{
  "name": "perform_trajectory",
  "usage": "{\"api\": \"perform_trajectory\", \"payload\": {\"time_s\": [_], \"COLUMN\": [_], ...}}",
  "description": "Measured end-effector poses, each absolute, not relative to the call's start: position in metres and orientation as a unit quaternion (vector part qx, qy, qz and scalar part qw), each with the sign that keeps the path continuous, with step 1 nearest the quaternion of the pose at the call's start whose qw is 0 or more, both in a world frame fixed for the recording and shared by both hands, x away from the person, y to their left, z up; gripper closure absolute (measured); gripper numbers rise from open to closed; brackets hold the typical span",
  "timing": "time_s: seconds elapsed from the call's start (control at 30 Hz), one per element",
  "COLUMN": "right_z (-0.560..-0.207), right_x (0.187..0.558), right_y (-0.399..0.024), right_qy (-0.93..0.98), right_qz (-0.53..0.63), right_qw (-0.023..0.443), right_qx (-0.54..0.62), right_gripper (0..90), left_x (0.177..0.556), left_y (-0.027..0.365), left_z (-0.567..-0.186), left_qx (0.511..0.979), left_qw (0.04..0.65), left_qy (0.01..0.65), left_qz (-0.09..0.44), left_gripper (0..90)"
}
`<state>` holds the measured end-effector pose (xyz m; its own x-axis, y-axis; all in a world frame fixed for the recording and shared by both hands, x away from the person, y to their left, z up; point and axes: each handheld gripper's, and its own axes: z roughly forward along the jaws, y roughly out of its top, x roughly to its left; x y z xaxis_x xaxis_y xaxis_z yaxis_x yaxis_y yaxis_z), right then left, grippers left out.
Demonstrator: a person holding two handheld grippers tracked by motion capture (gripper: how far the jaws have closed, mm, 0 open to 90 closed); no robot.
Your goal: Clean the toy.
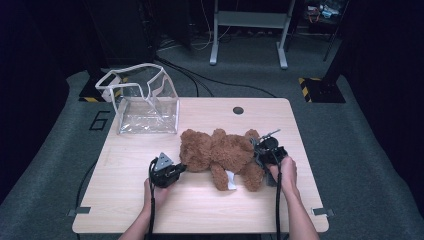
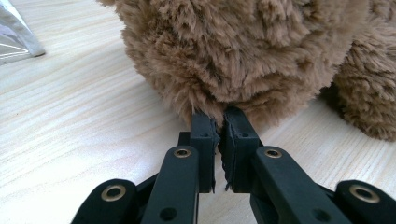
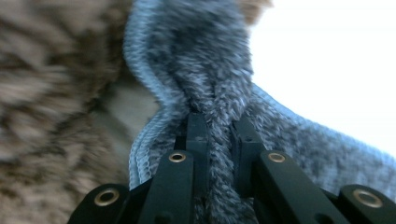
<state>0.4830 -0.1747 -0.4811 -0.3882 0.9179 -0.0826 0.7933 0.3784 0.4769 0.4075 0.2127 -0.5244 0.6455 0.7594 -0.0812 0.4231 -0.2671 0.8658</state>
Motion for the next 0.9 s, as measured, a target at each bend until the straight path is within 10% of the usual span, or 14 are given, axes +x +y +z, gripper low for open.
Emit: {"api": "perform_trajectory", "payload": {"time_s": [0.4, 0.9], "right_z": [-0.418, -0.435], "right_x": [0.465, 0.479], "right_y": [-0.183, -0.152], "right_qy": [0.773, 0.806], "right_qz": [0.348, 0.284], "right_qw": [0.113, 0.120], "right_qx": [0.519, 0.505], "right_gripper": [80.8, 81.2], "left_x": [0.407, 0.407], "left_y": [0.211, 0.211], "left_z": [-0.525, -0.525], "left_qx": [0.774, 0.774], "left_qw": [0.471, 0.471], "left_qy": [0.382, 0.382], "left_qz": [0.185, 0.185], "left_gripper": [83.6, 83.6]}}
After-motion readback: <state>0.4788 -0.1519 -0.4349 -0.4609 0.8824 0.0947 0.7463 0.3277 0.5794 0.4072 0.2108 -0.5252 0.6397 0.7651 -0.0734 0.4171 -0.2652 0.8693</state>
